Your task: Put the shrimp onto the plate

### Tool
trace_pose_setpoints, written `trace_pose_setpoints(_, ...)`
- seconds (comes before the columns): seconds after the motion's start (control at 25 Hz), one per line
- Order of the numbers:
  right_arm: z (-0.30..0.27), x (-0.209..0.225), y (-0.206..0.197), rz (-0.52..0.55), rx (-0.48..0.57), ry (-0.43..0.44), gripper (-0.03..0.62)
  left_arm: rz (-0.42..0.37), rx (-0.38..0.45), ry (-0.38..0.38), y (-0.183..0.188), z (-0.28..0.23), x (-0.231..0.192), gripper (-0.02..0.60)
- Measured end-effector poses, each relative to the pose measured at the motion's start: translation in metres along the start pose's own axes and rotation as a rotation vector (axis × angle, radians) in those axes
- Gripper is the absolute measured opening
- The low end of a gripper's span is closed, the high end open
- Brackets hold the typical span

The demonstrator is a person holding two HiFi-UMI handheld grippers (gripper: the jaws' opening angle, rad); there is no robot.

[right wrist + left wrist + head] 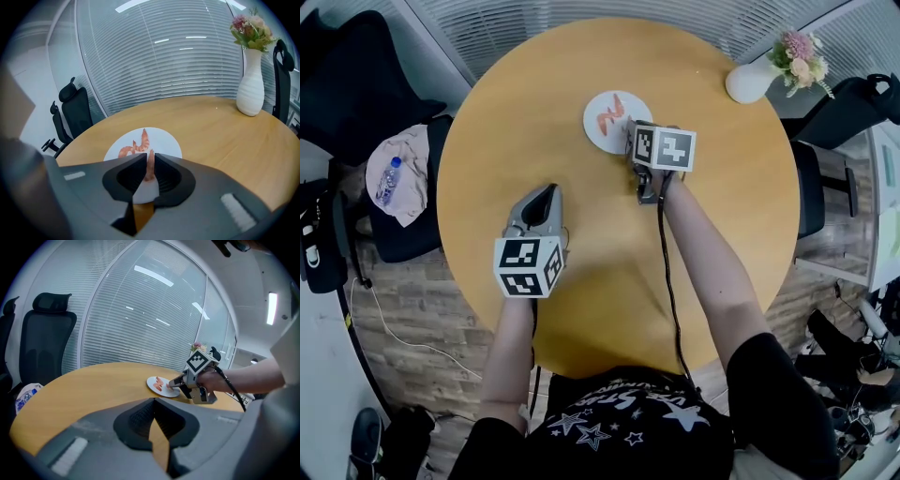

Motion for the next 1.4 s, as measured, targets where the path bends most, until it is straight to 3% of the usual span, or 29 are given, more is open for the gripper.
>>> trace_pose_setpoints(0.44, -0.001, -0.006, 0.006, 0.052, -0.016, -0.012, 0.055, -0.007, -0.023, -0.018, -0.006, 0.004, 0.006, 0.002)
trace_pose_setpoints(0.76, 0.012, -0.003, 0.010, 0.022, -0.013, -0.018, 0.086, -0.009, -0.017, -0.009, 0.001, 0.013, 0.006, 0.002)
trace_pose_setpoints(1.4, 0.085, -0.020, 0.028, -0.012, 0.062, 0.057, 0.080, -0.042, 0.006, -0.031, 0.020, 0.047, 0.043, 0.002)
Point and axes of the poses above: the fingertips, and each gripper's own axes: z backward along the fingers, x to its right, y out of its top, the point moved 5 cm from there along z, backward along the fingers, and after that the axes turned 12 degrees about x, right-handed, at the moved point
